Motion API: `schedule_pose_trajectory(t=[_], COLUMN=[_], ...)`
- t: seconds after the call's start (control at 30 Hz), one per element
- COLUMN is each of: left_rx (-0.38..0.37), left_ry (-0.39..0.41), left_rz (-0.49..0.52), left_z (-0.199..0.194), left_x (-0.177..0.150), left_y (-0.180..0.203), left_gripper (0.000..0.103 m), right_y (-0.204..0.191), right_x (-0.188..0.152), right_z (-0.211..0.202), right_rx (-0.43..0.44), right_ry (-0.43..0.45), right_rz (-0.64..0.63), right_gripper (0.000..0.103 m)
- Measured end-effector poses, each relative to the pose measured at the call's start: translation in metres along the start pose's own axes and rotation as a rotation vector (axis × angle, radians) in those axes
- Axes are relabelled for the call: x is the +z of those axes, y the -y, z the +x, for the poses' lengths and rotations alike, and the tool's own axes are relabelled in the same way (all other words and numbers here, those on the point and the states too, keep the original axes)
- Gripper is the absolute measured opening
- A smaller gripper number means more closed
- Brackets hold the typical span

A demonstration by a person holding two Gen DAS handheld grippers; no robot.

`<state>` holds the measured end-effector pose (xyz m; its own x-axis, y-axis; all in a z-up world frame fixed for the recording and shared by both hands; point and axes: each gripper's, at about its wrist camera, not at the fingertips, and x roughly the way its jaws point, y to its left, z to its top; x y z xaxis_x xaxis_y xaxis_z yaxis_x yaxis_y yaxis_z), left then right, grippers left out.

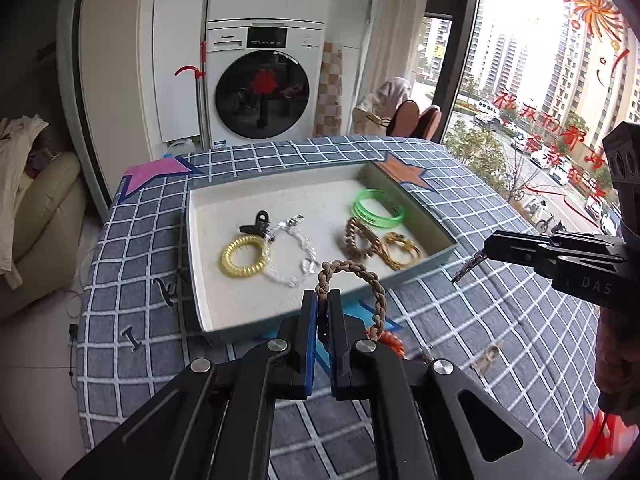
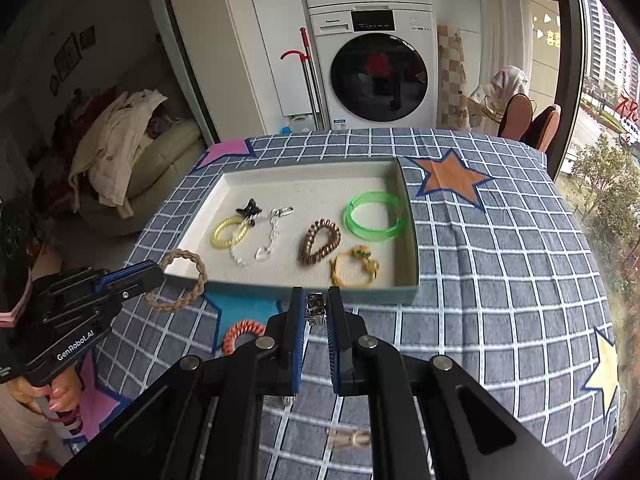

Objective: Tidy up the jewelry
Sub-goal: 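Carry the braided bracelet and star clip into the tray with both tools, then open the right tool to drop the star clip while the left tool releases the braided bracelet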

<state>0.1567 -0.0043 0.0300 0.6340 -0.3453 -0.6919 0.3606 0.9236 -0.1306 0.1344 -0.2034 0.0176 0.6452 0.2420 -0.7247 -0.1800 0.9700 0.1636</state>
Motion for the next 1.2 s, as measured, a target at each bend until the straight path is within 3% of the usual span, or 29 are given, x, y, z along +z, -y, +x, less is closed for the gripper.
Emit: schedule_pose_trajectory(t=[0.47,0.8,1.2], left_rx=[0.036,0.128,0.218], left_ry=[-0.045,-0.108,-0.122], left_rz=[-0.022,-0.032,-0.005], left_z=[0.062,0.105,0.122], left_x=[0.034,0.037,0.032], left_y=[-0.019,-0.033,-0.038], left_gripper=[0.025,0.025,0.025], right_y=[0.026,0.039,0.046], right_x=[0.039,0.056,0.05], right_z=[0.078,0.12,0.15], right_rx=[0.024,0.042,0.047], right_ry=[-0.094,-0.113,-0.139], right_rz=[0.074,0.158,0.225], right_gripper=[0.011,0.011,0.012])
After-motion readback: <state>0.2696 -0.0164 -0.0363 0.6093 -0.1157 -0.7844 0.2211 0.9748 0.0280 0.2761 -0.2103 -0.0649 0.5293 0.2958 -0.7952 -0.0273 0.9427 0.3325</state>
